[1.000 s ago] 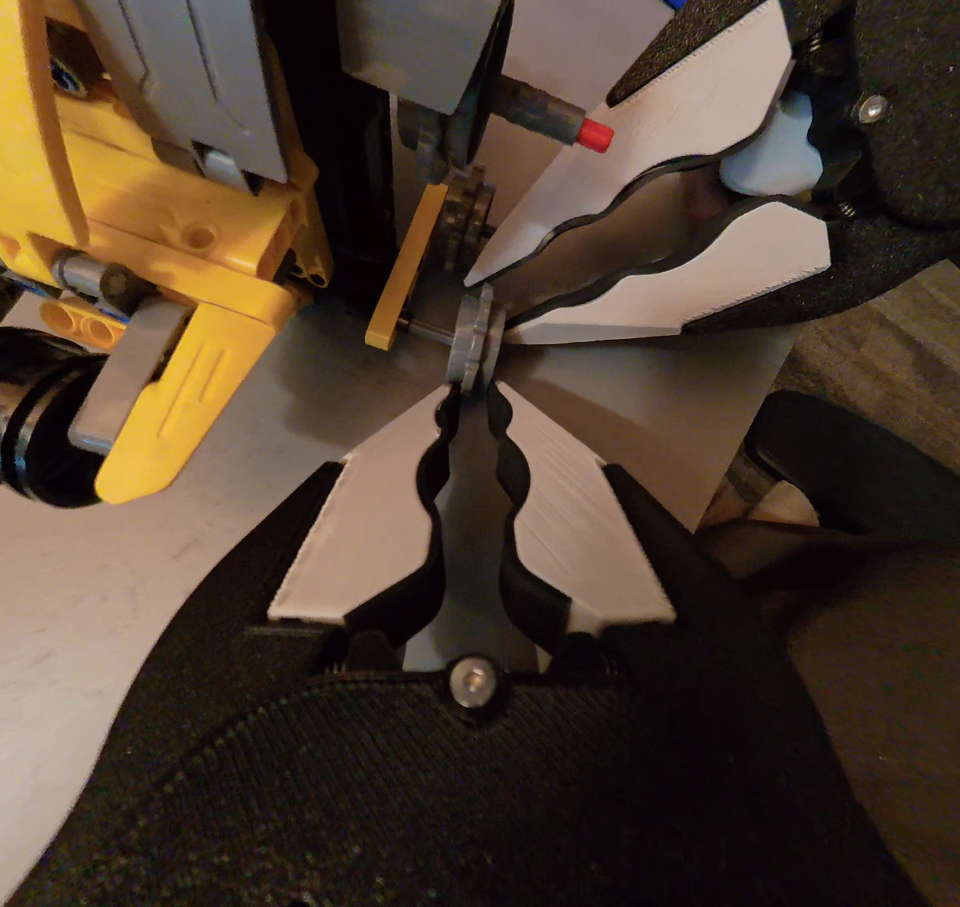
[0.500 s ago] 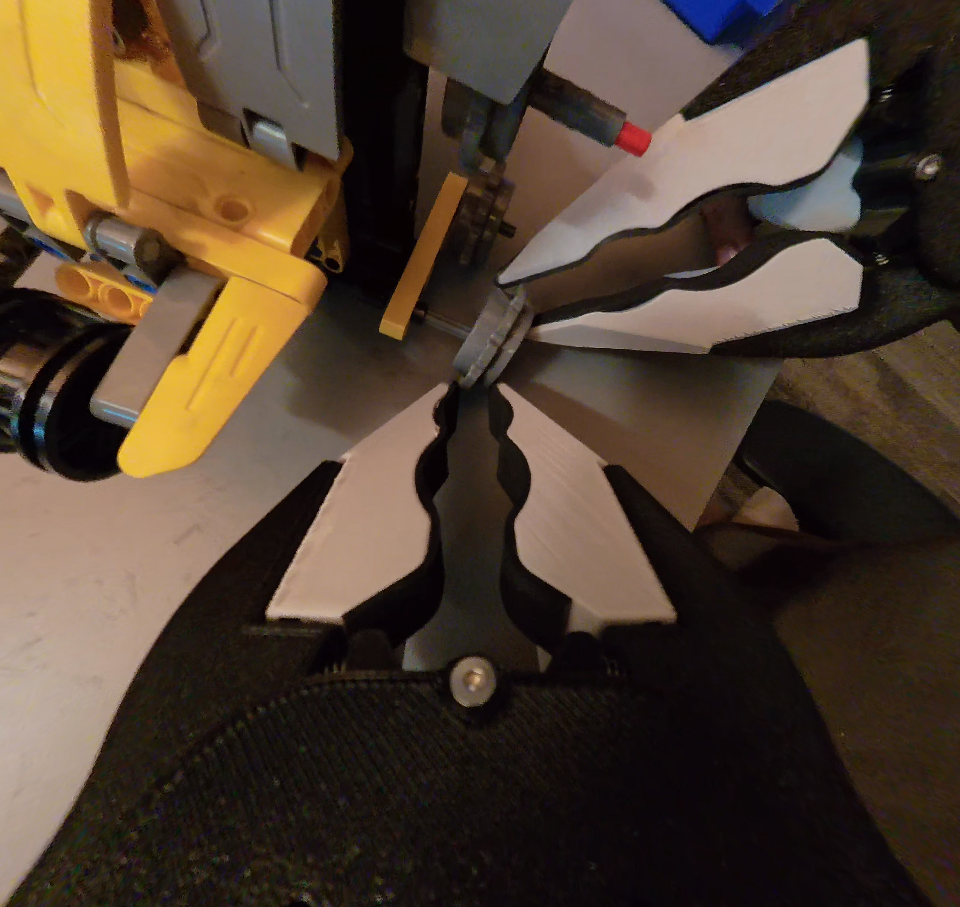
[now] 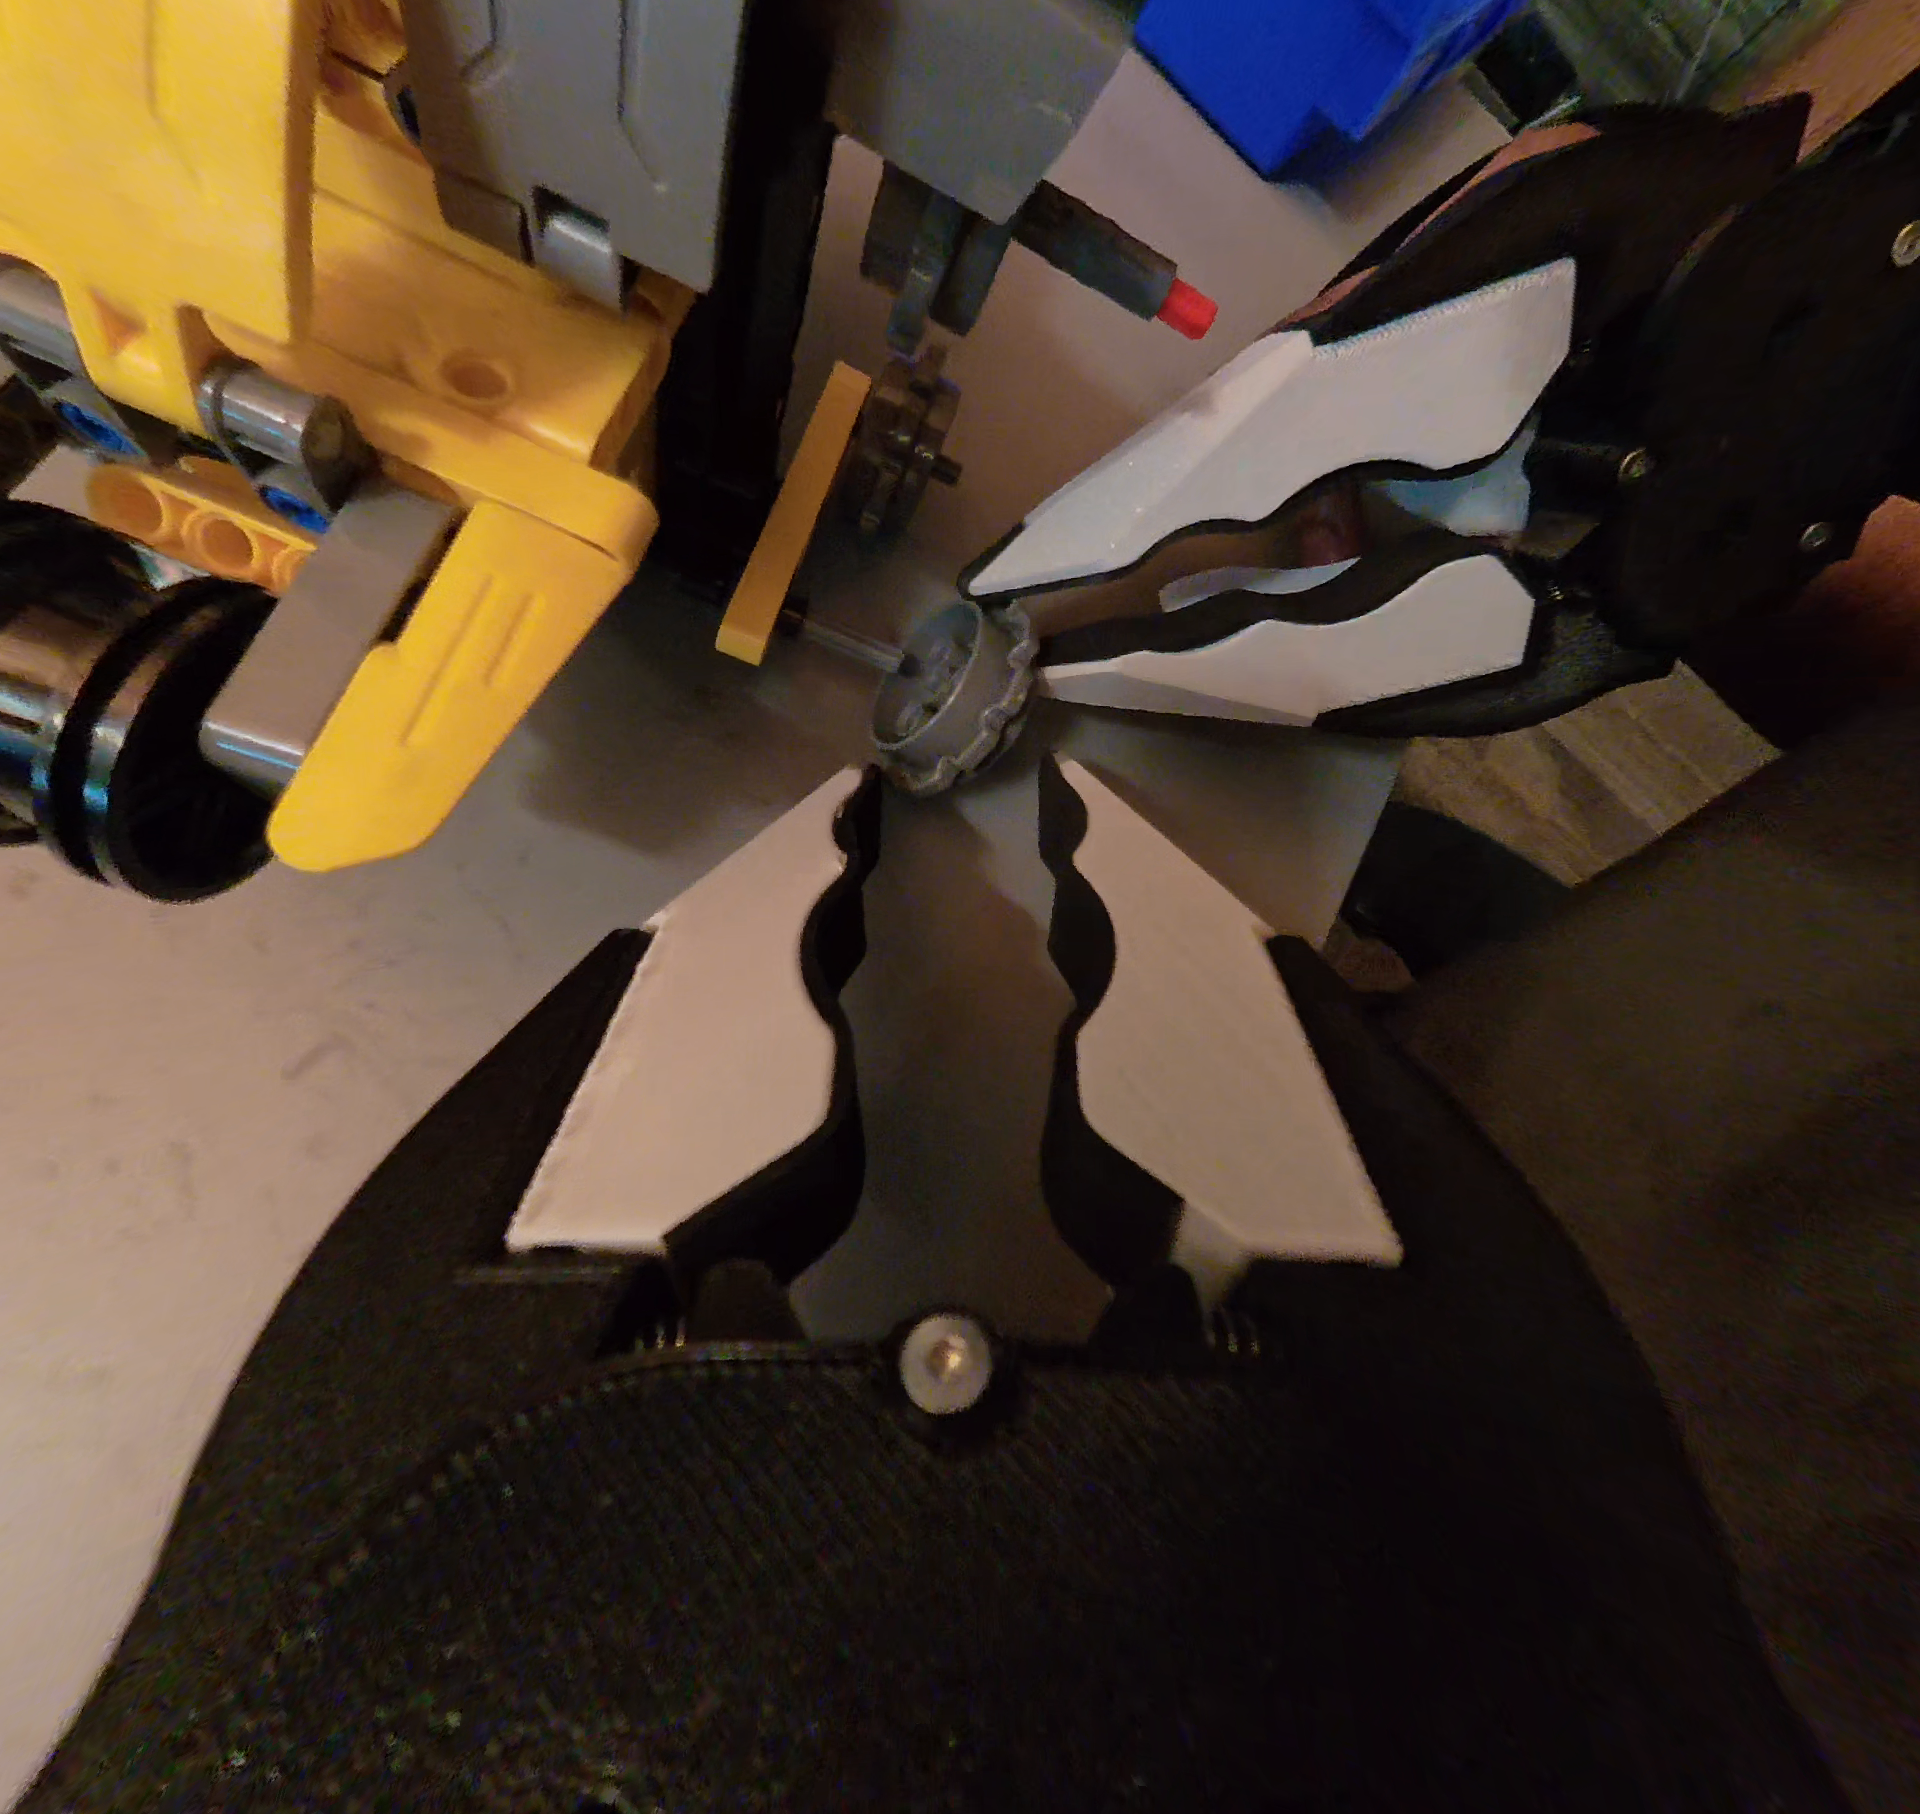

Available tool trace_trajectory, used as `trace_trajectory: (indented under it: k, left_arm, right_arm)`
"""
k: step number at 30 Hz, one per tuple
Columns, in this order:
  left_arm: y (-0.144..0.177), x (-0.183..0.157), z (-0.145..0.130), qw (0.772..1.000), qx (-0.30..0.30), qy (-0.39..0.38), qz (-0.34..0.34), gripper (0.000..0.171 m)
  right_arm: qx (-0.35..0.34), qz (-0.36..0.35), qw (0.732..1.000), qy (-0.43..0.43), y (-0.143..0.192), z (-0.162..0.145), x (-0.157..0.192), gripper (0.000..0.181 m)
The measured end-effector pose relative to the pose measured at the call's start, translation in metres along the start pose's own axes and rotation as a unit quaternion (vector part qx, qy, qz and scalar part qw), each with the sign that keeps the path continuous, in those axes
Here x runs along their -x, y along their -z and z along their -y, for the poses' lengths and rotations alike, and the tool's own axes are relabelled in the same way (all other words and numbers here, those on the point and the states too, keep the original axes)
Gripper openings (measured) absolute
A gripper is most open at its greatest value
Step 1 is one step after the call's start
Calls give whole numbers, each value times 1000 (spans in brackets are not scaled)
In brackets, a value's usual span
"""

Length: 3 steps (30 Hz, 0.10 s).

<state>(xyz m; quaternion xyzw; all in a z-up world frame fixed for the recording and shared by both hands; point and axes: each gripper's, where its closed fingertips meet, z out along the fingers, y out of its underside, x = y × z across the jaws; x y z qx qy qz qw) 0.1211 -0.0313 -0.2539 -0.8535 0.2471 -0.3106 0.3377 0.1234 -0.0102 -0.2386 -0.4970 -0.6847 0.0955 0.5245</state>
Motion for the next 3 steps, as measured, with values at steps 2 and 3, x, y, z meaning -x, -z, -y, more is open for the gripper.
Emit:
trace_trajectory:
  k: [2, 3]
  left_arm:
    - [0, 2, 1, 1000, 0, 13, -5, 26]
    - [0, 2, 2, 1000, -2, 19, -8, 24]
  right_arm:
    - [0, 9, 1000, -12, 0, -1, -1, 10]
    - [1, 12, 1000, -16, -1, -2, -2, 10]
